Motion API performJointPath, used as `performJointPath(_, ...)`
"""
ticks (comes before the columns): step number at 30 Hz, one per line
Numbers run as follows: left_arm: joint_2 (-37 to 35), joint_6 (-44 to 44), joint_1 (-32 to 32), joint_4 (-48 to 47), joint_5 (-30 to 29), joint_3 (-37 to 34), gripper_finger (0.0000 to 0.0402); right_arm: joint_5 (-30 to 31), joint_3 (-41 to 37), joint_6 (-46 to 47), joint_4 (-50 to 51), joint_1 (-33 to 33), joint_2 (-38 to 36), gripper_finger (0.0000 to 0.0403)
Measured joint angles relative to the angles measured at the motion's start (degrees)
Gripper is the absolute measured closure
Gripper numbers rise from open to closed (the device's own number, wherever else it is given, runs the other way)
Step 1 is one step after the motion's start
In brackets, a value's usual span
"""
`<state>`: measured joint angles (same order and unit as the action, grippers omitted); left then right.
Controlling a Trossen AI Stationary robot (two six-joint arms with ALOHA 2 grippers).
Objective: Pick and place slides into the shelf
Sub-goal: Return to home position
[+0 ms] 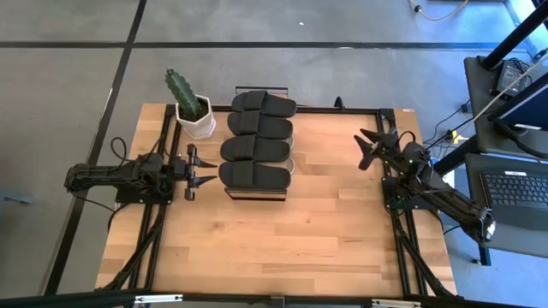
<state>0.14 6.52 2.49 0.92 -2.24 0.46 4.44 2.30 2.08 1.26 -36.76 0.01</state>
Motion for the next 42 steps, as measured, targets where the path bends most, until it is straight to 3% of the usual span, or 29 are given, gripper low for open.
performJointPath(4,0.00,0.00,-0.01,-0.01,0.02,0.01,0.0254,-0.16,0.63,0.51,4.39,0.00,0.04,0.0237)
performJointPath(8,0.00,0.02,-0.01,-0.01,0.02,0.01,0.0254,-3.01,0.64,0.66,2.82,0.05,0.04,0.0237)
performJointPath(19,0.00,0.04,-0.01,-0.02,0.02,0.01,0.0254,-3.05,-1.92,1.41,-4.87,0.00,0.04,0.0237)
performJointPath(42,0.00,0.07,-0.01,-0.01,0.02,0.01,0.0254,-3.09,-1.92,-1.08,-2.69,0.02,0.32,0.0237)
